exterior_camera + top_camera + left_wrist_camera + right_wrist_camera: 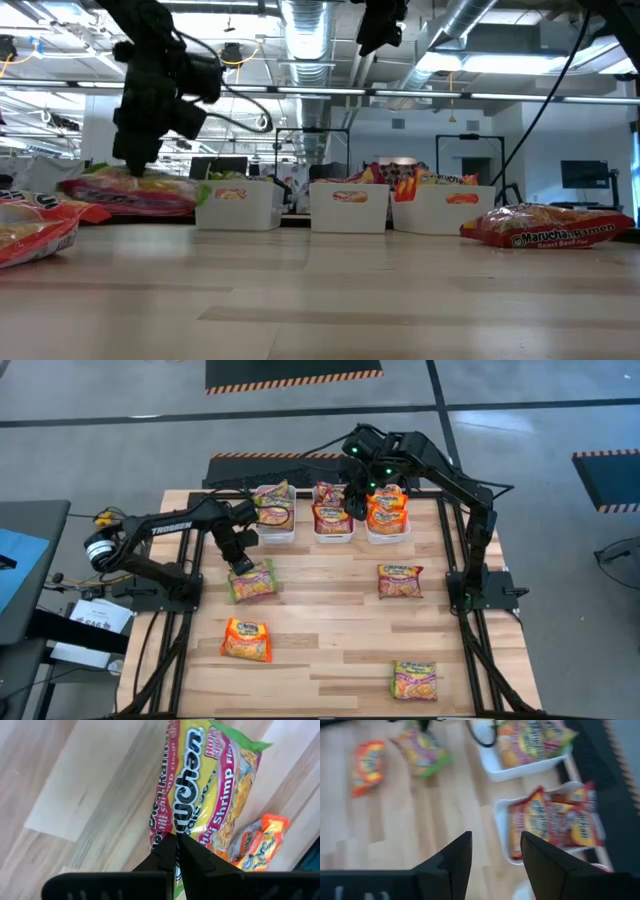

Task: Sort Maruchan noodles
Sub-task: Put the green noodle pack into the left white bin

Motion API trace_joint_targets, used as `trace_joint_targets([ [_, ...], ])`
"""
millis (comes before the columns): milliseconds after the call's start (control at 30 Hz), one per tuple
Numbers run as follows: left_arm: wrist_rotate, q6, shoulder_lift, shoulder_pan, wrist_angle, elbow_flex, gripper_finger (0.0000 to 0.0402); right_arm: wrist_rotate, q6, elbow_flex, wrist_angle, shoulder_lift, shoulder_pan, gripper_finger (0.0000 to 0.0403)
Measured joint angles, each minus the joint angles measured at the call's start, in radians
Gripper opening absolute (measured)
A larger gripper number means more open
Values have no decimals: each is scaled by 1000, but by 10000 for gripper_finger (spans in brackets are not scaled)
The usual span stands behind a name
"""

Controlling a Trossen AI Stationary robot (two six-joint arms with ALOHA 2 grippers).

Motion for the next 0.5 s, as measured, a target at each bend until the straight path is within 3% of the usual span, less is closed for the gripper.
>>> trace_joint_targets([
  [267,-40,-43,-44,-56,25,67,0,-363,-33,0,-6,0,-2,154],
  [500,-92,14,-46,-86,22,183,0,-399,5,0,-5,0,22,142],
])
